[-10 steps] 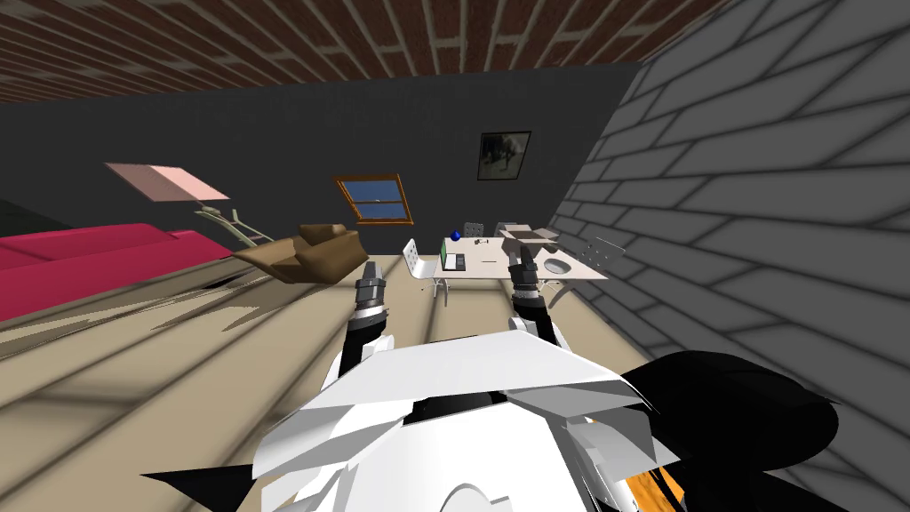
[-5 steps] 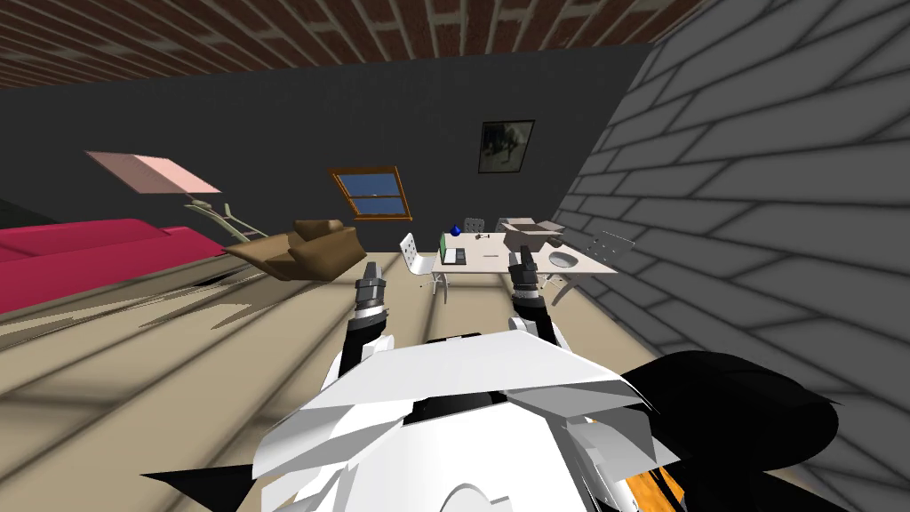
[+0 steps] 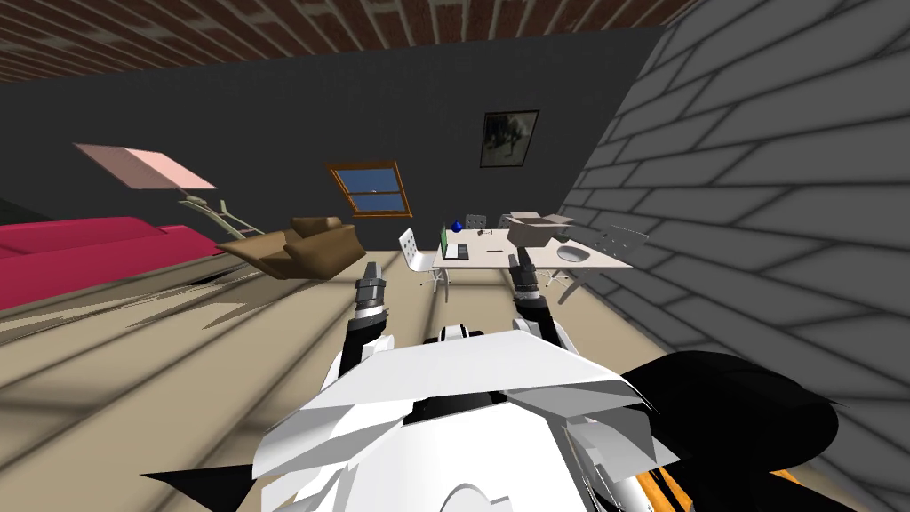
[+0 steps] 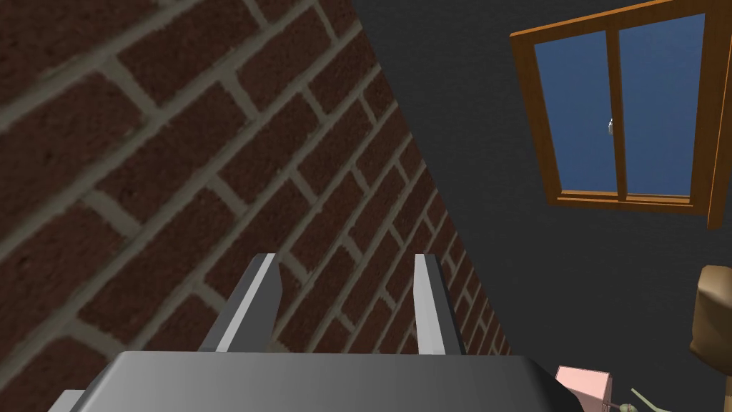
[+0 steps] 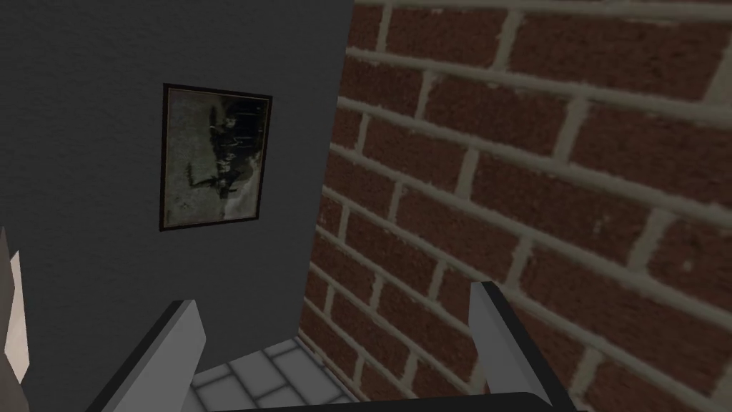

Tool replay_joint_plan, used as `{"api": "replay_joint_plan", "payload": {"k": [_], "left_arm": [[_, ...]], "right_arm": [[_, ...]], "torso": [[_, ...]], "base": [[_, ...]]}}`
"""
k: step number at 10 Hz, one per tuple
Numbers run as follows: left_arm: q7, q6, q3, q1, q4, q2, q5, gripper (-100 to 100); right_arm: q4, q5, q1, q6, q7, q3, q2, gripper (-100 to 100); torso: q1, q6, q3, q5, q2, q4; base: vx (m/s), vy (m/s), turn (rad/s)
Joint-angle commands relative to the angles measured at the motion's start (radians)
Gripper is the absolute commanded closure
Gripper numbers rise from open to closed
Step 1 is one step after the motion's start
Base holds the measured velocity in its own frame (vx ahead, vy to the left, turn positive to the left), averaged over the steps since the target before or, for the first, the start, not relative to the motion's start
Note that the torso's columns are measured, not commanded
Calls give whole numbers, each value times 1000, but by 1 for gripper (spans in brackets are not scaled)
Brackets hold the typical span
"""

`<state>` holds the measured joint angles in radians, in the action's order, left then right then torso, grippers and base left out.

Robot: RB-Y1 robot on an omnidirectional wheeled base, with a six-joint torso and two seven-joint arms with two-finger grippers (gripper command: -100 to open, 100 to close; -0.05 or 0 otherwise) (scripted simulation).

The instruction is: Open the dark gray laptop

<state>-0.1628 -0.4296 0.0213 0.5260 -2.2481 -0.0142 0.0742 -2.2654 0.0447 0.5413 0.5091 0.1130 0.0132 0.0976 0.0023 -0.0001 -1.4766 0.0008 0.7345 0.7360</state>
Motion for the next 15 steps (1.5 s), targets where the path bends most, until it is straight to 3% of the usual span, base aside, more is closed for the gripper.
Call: {"api": "replay_joint_plan", "payload": {"k": [1,15], "left_arm": [[0,0,0,0,0,0,0,0],[0,0,0,0,0,0,0,0]], "right_arm": [[23,42,13,-9,44,40,54,-100],[151,335,108,-68,339,306,212,-100]], "torso": [[1,0,-1,0,-1,1],[-1,0,0,0,4,2]], "base": [[126,156,2],[143,184,7]]}}
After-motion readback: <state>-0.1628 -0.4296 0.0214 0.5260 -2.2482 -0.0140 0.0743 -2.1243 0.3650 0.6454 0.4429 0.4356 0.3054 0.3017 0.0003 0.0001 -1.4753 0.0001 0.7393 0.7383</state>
